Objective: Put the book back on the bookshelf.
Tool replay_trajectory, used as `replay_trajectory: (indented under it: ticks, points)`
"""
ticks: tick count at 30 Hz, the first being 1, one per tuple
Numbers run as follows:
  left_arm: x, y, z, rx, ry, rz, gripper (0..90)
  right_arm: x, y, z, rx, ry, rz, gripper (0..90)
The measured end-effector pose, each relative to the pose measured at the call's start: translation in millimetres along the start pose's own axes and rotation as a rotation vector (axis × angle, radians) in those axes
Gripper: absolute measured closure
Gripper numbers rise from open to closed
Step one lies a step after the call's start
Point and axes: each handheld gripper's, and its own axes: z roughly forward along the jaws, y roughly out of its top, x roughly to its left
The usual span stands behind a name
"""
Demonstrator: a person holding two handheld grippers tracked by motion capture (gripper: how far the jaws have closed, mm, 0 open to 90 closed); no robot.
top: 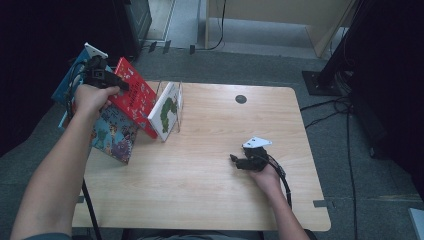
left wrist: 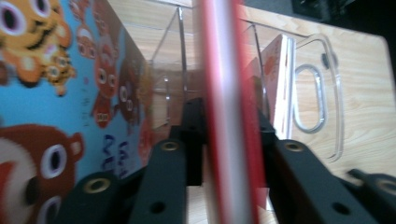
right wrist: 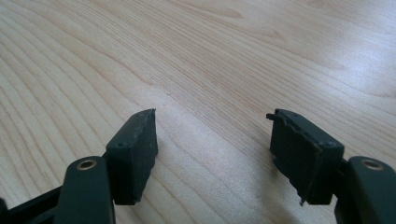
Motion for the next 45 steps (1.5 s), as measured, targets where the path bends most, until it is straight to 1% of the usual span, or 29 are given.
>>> replay_trajectory:
  ticks: [2, 3, 4, 5, 6, 7, 9, 11, 13, 15, 17, 18, 19, 22, 26, 28, 30, 32, 33, 35, 36, 38, 40, 42, 43, 45]
  points:
    - [1.5, -0.6, -3.5, 0.0, -0.001, 0.006, 61.6, 0.1, -0.2, -0.2, 0.0, 0.001, 0.002, 31.9]
    - [3.0, -0.9, -8.2, -0.017, -0.004, 0.005, 58.5, 0.2, -0.4, -0.3, -0.002, 0.0, 0.003, 31.9]
    - [3.8, -1.1, -11.6, -0.028, -0.011, 0.005, 57.3, 0.3, -0.8, -0.8, 0.0, 0.0, 0.004, 31.9]
    - [5.2, -1.1, -17.8, -0.038, -0.031, -0.004, 56.6, 0.3, -1.1, -1.1, 0.0, 0.001, 0.002, 31.9]
    - [5.5, -1.3, -22.6, -0.041, -0.04, -0.008, 55.0, 0.2, -1.7, -1.9, 0.0, 0.0, 0.002, 31.9]
    - [4.6, -1.7, -27.2, -0.043, -0.042, -0.004, 53.9, 0.3, -2.1, -2.3, 0.0, 0.002, 0.004, 31.9]
    - [2.5, -2.7, -35.4, -0.056, -0.027, 0.015, 52.1, 0.2, -2.7, -3.0, 0.0, 0.003, 0.004, 31.9]
    - [1.9, -4.0, -45.0, -0.064, -0.026, 0.015, 50.6, 0.1, -3.0, -3.3, -0.001, 0.002, 0.003, 31.8]
    - [1.6, -5.5, -51.6, -0.071, -0.021, 0.024, 49.2, -0.1, -3.4, -3.7, -0.002, 0.0, 0.001, 31.8]
    - [2.4, -8.1, -58.2, -0.075, -0.032, 0.032, 47.0, 0.1, -3.7, -4.0, -0.003, 0.0, 0.002, 31.7]
    - [4.3, -11.3, -64.1, -0.086, -0.057, 0.039, 45.8, -0.1, -4.2, -4.7, -0.002, 0.002, 0.0, 31.6]
    - [5.5, -14.0, -67.4, -0.088, -0.068, 0.03, 46.0, -0.2, -4.5, -4.9, -0.002, 0.002, -0.002, 31.5]
    - [5.8, -15.9, -69.4, -0.093, -0.074, 0.03, 45.6, -0.1, -4.8, -5.4, -0.001, 0.003, 0.0, 31.5]
    - [1.4, -23.9, -74.4, -0.097, -0.089, 0.052, 44.9, 0.1, -5.2, -5.9, -0.001, 0.004, 0.002, 31.3]
    - [-9.5, -37.0, -73.5, -0.085, -0.104, 0.083, 43.9, 0.0, -5.9, -6.4, -0.001, 0.005, -0.002, 30.6]
    - [-15.9, -44.7, -72.1, -0.076, -0.123, 0.088, 43.2, 0.1, -6.0, -6.4, -0.001, 0.005, -0.002, 30.4]
    - [-24.8, -53.6, -72.1, -0.077, -0.119, 0.123, 42.1, 0.1, -6.0, -6.4, 0.0, 0.007, -0.003, 29.5]
    - [-30.4, -60.3, -71.0, -0.071, -0.138, 0.14, 41.4, 0.5, -6.0, -6.5, 0.003, 0.008, 0.0, 29.1]
    - [-33.7, -65.4, -69.3, -0.074, -0.141, 0.153, 41.2, 0.5, -6.0, -6.5, 0.003, 0.008, 0.0, 28.9]
    - [-38.1, -73.7, -64.4, -0.064, -0.14, 0.172, 41.1, 0.4, -6.0, -6.5, 0.004, 0.01, -0.002, 28.3]
    - [-39.7, -77.9, -61.3, -0.061, -0.139, 0.176, 41.0, 0.5, -6.0, -6.4, 0.004, 0.01, -0.003, 27.7]
    - [-41.2, -86.3, -54.9, -0.054, -0.154, 0.184, 41.0, 0.7, -6.0, -6.3, 0.005, 0.011, -0.005, 26.7]
    - [-42.6, -94.2, -48.2, -0.049, -0.152, 0.193, 40.9, 0.7, -6.0, -6.3, 0.006, 0.011, -0.006, 26.3]
    - [-43.1, -104.0, -38.9, -0.031, -0.161, 0.206, 40.1, 0.7, -6.0, -6.3, 0.007, 0.011, -0.006, 26.0]
    - [-43.4, -109.5, -33.6, -0.023, -0.173, 0.205, 39.6, 0.8, -6.0, -6.2, 0.006, 0.011, -0.007, 25.9]
    - [-44.5, -121.9, -24.0, -0.021, -0.185, 0.216, 39.3, 0.7, -5.9, -6.2, 0.007, 0.012, -0.007, 25.9]
